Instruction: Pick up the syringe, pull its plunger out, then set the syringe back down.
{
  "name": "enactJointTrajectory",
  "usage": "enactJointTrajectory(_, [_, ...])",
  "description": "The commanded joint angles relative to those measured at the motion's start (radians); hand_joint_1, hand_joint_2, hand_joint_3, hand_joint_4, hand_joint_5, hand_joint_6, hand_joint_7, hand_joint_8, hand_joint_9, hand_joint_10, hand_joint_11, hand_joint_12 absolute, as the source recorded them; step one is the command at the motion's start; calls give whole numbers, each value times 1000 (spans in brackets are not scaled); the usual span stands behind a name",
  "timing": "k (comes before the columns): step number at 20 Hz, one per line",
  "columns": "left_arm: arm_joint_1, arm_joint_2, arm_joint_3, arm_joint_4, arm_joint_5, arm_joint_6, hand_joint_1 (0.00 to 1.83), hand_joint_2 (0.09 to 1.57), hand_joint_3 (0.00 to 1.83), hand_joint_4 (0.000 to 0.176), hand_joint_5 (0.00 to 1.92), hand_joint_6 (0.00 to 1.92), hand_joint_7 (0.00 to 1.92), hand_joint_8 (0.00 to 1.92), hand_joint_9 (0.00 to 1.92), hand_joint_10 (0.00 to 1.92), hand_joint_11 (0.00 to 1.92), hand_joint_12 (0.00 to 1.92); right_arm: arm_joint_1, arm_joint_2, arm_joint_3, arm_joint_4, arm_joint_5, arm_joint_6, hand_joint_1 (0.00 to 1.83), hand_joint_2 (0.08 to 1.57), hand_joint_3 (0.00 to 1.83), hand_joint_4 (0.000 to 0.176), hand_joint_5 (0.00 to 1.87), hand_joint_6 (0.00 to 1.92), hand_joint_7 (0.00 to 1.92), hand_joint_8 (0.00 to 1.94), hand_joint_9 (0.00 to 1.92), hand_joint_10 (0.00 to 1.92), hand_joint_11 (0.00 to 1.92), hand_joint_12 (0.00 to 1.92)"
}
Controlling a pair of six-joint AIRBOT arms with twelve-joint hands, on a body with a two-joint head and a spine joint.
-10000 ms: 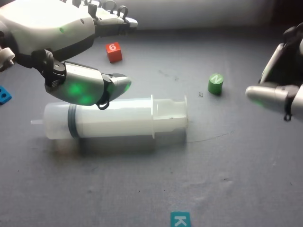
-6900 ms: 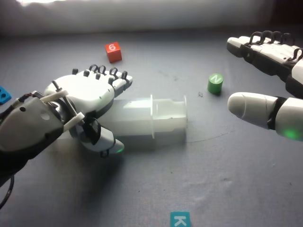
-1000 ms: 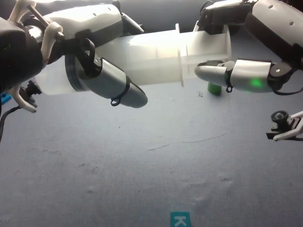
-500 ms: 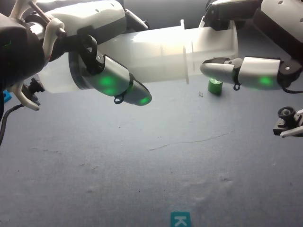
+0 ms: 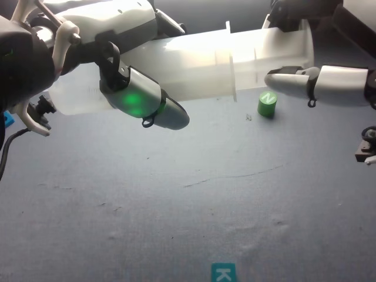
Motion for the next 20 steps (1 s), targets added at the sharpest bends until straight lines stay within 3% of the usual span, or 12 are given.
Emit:
enactJointTrajectory(1, [-13, 16, 9, 31, -54, 12, 1363, 1155, 2, 0, 940, 830, 878, 1306, 778, 1344, 559, 1158, 7, 28, 11, 46, 176, -5, 1216, 1161, 0, 0, 868, 1051, 932, 1246, 689, 1295, 278, 1687])
enactJointTrajectory(10, [-13, 16, 8, 30, -57, 14, 1363, 1155, 0, 0, 922, 867, 891, 1282, 781, 1340, 558, 1150, 8, 62, 11, 71, 193, -2, 1206, 1174, 2, 0, 855, 1069, 895, 1304, 664, 1294, 244, 1686])
enactJointTrajectory(14, [-13, 16, 7, 28, -57, 14, 1368, 1142, 0, 0, 974, 776, 906, 1237, 801, 1338, 576, 1175, 6, 79, 11, 86, 198, -2, 1213, 1166, 0, 0, 880, 1028, 907, 1289, 669, 1309, 250, 1705])
enactJointTrajectory(15, [-13, 16, 7, 28, -57, 14, 1367, 1141, 2, 0, 948, 850, 916, 1199, 805, 1330, 548, 1172, 5, 83, 11, 89, 200, -2, 1219, 1158, 0, 0, 895, 1001, 924, 1271, 688, 1308, 281, 1693])
enactJointTrajectory(20, [-16, 16, 7, 28, -57, 14, 1366, 1145, 1, 0, 949, 852, 910, 1212, 790, 1344, 537, 1191, -14, 111, 11, 103, 219, 2, 1218, 1161, 0, 0, 882, 1011, 919, 1280, 695, 1264, 298, 1652])
